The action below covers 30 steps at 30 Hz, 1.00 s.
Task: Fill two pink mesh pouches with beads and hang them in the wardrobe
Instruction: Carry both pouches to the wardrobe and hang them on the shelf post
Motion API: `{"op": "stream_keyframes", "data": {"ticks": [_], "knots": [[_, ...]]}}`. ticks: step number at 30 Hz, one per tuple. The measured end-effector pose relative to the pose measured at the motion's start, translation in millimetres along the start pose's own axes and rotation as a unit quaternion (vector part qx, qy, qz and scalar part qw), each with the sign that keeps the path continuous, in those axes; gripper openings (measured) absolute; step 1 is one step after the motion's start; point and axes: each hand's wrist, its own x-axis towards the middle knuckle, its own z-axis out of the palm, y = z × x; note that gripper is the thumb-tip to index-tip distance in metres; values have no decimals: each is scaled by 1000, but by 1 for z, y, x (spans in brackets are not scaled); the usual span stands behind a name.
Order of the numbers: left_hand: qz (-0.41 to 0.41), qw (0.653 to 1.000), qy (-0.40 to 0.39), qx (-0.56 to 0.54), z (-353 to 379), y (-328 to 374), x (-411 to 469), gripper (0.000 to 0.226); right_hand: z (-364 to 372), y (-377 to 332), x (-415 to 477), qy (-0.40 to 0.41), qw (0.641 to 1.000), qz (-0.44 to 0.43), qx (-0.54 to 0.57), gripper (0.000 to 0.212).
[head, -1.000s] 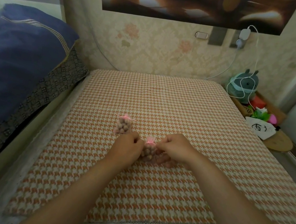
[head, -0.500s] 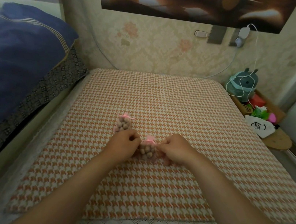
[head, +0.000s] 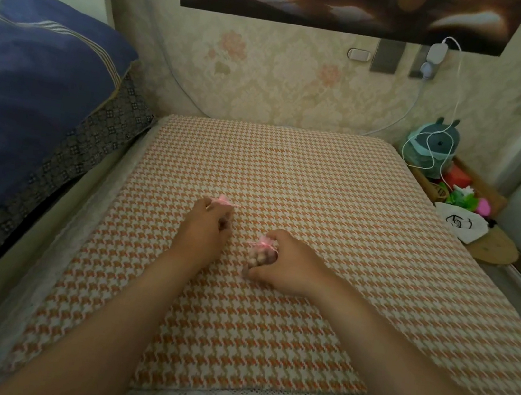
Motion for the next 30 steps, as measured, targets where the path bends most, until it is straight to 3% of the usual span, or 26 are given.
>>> {"op": "stream_keyframes", "data": {"ticks": [4, 8, 12, 16, 20, 24, 26, 29, 30], "knots": [[-1, 999, 24, -37, -1, 9, 4, 27, -6, 7, 6, 19, 1000, 3, 3, 78], [23, 991, -18, -130, -4, 22, -3, 24, -19, 18, 3, 48, 999, 15, 0, 88], [-7, 984, -39, -176, -5, 41, -22, 13, -33, 31, -4, 83, 996, 41, 11, 93], [16, 984, -67, -162, 3, 58, -38, 23, -43, 45, -15, 108, 993, 56, -1, 92], [6, 989, -107, -105, 8, 66, -43, 57, -47, 55, -22, 102, 992, 48, -60, 90], [-43, 983, -143, -105, 3, 76, -38, 81, -53, 55, -22, 109, 990, 83, -32, 94], [-46, 986, -147, -68, 1, 82, -37, 66, -56, 54, -17, 113, 989, 84, -47, 75], [-19, 988, -135, -75, 2, 86, -33, 10, -54, 57, -8, 99, 993, 46, -38, 45], [-17, 987, -137, -85, 7, 85, -28, 7, -52, 60, -4, 95, 994, 37, -30, 35]]}}
